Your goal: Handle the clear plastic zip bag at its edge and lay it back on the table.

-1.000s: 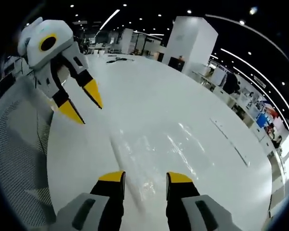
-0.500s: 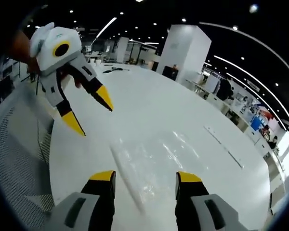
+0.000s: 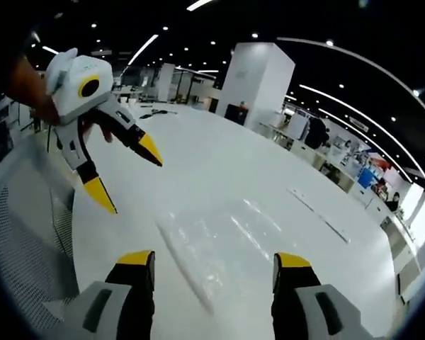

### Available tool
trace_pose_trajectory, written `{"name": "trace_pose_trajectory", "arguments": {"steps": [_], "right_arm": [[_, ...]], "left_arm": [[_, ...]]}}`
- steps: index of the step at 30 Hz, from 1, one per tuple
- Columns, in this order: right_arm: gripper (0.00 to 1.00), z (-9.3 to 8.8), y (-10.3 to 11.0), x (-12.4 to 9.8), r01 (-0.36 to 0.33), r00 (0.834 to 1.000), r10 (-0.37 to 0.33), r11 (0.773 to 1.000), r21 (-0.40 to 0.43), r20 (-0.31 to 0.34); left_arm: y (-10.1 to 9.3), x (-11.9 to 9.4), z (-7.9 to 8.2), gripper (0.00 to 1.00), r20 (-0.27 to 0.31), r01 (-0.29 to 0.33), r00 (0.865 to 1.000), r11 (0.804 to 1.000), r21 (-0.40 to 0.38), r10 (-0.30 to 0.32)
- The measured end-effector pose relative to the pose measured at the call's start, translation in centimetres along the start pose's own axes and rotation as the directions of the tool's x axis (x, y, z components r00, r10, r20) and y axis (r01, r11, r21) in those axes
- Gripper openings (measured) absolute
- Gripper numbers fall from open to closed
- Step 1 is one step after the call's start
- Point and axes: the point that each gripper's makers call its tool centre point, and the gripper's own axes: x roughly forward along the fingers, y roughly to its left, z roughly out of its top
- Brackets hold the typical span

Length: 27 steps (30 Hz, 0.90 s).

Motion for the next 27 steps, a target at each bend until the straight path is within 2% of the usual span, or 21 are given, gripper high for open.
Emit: {"name": "trace_pose_trajectory", "arguments": {"steps": [7, 15, 19, 21, 27], "right_arm": [[0.82, -0.1, 0.1, -0.4, 0.006, 1.0, -0.006, 0.999, 0.031, -0.001], [0.97, -0.2, 0.0, -0.8, 0.015, 1.0, -0.016, 0.996, 0.086, 0.013], [1.0, -0.3, 0.2, -1.1, 0.021, 1.0, -0.023, 0.995, 0.1, 0.017], [1.0, -0.4, 0.4, -1.3, 0.022, 1.0, -0.023, 0.994, 0.112, 0.014], [1.0, -0.6, 0.5, -2.3, 0.036, 0.999, -0.039, 0.987, 0.154, 0.02]], "left_arm": [[0.1, -0.4, -0.7, 0.59, 0.005, -0.008, 1.0, 0.998, -0.061, 0.009], [-0.1, -1.1, -0.8, 0.74, 0.014, -0.018, 1.0, 0.987, -0.159, 0.021], [-0.3, -1.2, -1.0, 0.8, 0.016, -0.023, 1.0, 0.982, -0.189, 0.026], [-0.5, -1.2, -1.2, 0.85, 0.014, -0.018, 1.0, 0.973, -0.229, 0.022], [-0.3, -1.6, -1.4, 0.91, 0.028, -0.023, 0.999, 0.959, -0.281, 0.032]]}}
